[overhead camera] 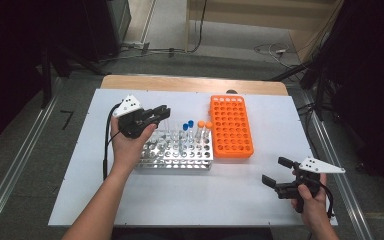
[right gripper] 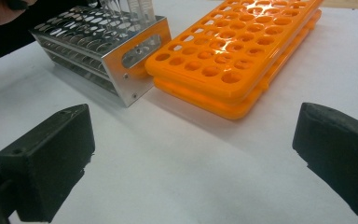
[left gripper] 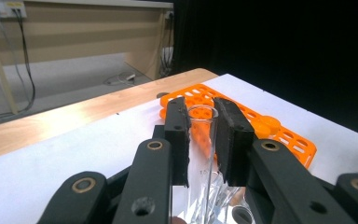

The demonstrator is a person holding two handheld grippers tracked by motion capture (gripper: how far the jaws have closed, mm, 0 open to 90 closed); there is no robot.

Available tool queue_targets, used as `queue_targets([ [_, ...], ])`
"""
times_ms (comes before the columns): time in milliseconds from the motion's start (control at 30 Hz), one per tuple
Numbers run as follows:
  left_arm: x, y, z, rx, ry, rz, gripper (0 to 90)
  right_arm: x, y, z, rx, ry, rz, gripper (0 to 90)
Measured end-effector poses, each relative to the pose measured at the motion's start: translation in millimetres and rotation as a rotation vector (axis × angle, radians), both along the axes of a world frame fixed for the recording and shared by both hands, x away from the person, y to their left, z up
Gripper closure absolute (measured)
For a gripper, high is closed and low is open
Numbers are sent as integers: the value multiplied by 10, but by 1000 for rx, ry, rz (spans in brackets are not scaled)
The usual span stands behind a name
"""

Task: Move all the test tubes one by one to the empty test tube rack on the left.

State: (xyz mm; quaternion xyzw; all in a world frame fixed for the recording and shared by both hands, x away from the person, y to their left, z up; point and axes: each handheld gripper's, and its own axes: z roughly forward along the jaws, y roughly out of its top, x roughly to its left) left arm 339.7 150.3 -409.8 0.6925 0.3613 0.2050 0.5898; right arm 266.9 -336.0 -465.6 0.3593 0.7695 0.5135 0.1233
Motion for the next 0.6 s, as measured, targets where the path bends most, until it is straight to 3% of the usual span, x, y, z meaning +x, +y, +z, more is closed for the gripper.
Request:
queue_targets([
  [600,45,-97,-141,66,14,31,767,2,5,-28,-11,6,5,0],
])
